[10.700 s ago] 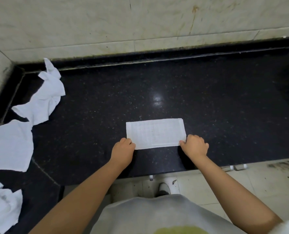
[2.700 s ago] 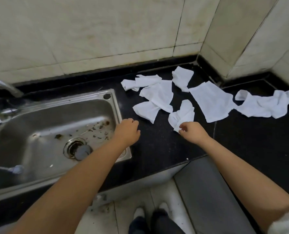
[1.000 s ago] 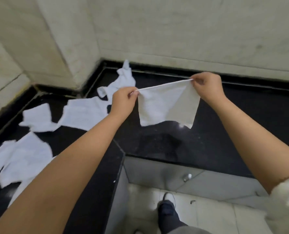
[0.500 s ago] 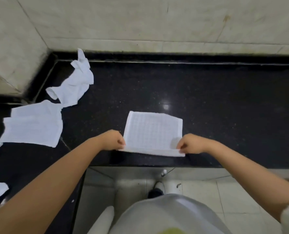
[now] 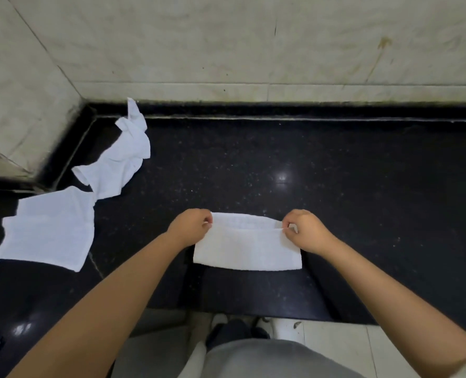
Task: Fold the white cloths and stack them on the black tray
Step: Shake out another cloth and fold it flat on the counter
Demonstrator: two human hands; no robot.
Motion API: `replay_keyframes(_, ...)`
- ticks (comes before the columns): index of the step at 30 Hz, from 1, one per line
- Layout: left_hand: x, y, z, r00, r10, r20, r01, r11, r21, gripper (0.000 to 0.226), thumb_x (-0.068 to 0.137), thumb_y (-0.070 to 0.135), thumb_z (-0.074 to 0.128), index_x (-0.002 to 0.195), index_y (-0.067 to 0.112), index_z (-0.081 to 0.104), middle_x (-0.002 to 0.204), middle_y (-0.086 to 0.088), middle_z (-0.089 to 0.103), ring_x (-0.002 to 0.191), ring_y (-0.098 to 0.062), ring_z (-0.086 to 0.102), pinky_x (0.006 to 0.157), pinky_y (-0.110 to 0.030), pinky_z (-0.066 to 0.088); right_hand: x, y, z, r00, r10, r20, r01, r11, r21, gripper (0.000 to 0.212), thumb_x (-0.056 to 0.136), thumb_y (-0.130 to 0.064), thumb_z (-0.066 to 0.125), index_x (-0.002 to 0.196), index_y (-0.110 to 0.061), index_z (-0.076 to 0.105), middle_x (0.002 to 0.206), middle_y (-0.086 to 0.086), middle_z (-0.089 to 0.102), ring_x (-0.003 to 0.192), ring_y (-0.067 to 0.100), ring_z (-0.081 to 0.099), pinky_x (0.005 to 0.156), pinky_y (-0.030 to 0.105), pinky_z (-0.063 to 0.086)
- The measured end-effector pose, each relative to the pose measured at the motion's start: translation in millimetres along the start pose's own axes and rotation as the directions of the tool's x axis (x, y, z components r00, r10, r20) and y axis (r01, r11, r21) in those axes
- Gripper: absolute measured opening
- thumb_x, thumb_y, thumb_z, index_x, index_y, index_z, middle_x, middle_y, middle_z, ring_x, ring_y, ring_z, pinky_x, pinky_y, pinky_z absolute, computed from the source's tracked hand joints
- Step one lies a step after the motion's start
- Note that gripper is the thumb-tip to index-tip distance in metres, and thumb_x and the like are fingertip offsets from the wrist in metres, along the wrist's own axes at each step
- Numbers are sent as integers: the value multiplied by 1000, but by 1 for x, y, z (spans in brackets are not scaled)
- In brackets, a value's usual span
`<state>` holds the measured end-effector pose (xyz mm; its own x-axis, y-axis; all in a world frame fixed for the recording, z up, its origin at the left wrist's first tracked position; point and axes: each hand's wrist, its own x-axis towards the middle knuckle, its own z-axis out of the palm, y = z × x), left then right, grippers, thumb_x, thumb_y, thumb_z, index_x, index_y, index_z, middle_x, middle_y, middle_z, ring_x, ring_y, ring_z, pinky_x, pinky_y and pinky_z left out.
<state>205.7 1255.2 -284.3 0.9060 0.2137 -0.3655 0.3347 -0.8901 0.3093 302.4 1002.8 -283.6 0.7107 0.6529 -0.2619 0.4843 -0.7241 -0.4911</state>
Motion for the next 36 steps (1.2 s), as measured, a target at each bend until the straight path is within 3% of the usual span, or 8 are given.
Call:
replay_keyframes(5,29,2,13,993,23,-113,-24,1000,-12,19,95,12,44,105,6,59,116,-8,54,107,-21,49,88,-31,44,23,-5,13,994,111,3,-111,993,47,13,86,-4,44,82,-3,56,96,17,62,90,29,57,76,32,44)
replay_keyframes(10,38,-6,25,995,98,-35,-93,989,117,23,97,17,39,111,10,55,119,-5,52,111,-21,46,91,-30,43,20,-11,14,979,185,89,-193,976,97,10,88,-9,42,81,-13,47,63,-3,49,60,15,47,54,27,36)
replay_keyframes(16,31,-25,31,973,233,0,-230,961,157,24,99,19,36,112,11,55,115,-5,54,107,-18,48,91,-27,41,17,-23,18,950,86,301,-98,995,24,24,82,-9,48,61,-20,51,63,-7,48,73,16,50,68,29,42)
replay_keyframes(18,27,-29,30,971,236,28,-238,960,145,22,98,16,37,110,10,55,114,-6,52,97,-17,50,86,-28,43,19,-31,19,941,58,332,-67,998,14,16,83,-9,50,74,-11,63,70,-5,51,77,13,47,72,20,38)
replay_keyframes(22,20,-36,20,968,243,60,-248,964,92,19,98,15,39,105,6,55,111,-7,48,87,-22,55,79,-33,49,15,-30,7,948,37,315,-55,997,47,16,85,-10,52,91,-6,67,84,-6,57,83,7,50,79,15,40)
replay_keyframes(25,16,-38,13,972,234,-9,-234,972,-22,15,95,12,46,101,6,59,105,-4,51,86,-16,54,81,-27,47,5,-20,-9,964,53,261,-86,989,117,12,85,-9,57,89,-6,68,75,-12,56,71,0,51,65,-1,37)
replay_keyframes(30,9,-37,5,962,266,-57,-271,956,-116,10,90,11,55,95,8,64,91,5,54,85,-11,54,78,-20,44,-12,1,-17,988,123,98,-145,953,264,15,85,-10,61,73,-19,61,82,-1,63,79,14,58,77,25,47)
replay_keyframes(36,3,-30,9,960,266,88,-265,964,-29,9,89,13,54,93,13,62,90,7,53,82,-8,50,72,-18,38,-23,5,-15,985,164,56,-173,940,293,17,86,-10,60,71,-20,58,81,3,63,76,15,56,72,27,46)
